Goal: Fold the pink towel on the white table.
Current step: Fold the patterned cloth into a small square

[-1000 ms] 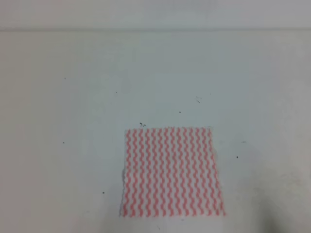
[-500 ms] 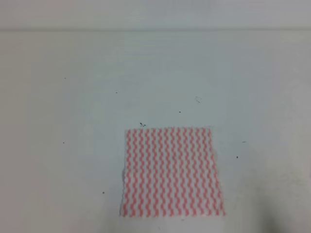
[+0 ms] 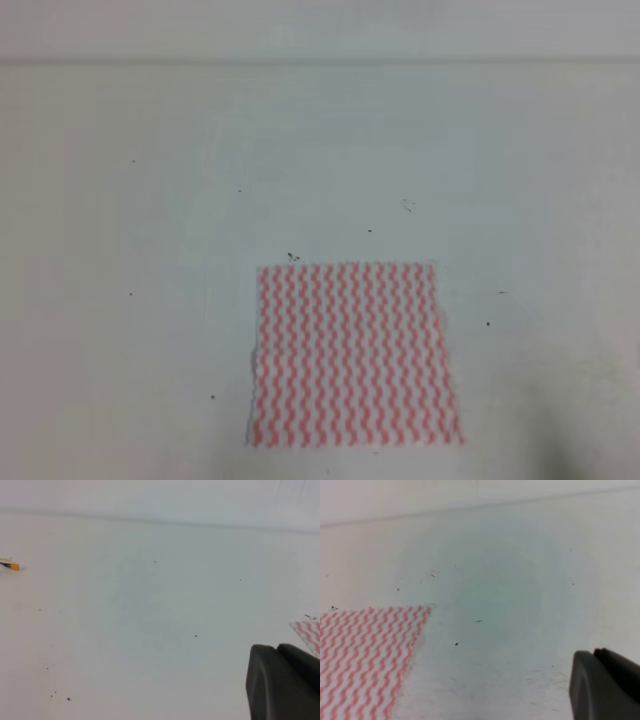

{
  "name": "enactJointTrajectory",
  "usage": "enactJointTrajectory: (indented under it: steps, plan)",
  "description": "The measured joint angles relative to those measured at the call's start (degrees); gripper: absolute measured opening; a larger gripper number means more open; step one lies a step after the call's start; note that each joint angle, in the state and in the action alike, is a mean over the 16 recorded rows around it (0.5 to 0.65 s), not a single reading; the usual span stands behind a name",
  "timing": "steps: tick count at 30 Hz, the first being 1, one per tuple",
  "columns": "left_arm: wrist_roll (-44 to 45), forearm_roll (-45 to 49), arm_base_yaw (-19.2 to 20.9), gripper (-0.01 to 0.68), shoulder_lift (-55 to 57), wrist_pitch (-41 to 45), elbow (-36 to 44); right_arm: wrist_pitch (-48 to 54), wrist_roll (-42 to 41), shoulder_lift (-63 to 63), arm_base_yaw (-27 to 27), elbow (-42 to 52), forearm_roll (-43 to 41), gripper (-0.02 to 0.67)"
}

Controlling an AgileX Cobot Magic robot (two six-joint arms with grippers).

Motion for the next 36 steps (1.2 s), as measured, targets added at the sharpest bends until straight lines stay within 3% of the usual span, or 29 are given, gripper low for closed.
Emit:
enactJointTrajectory:
  steps: [12,19,25,36]
  plan:
    - [-0.1,-0.5,0.0,-0.003,0.2,-2.4,-0.2,-0.7,0.0,-0.3,0.0,0.1,0.1,-0.018]
    - [-0.2,-5.9,0.0,-0.003,0.4,-6.6,-0.4,-4.5,0.0,0.0,0.0,0.0,2.4,-0.018]
    - [-0.5,-15.6,0.0,-0.003,0.4,-10.3,-0.4,-8.9,0.0,0.1,0.0,0.0,9.4,-0.018]
    - [-0.1,-33.4,0.0,-0.003,0.4,-15.0,-0.4,-13.1,-0.5,-0.3,0.0,0.1,31.5,-0.018]
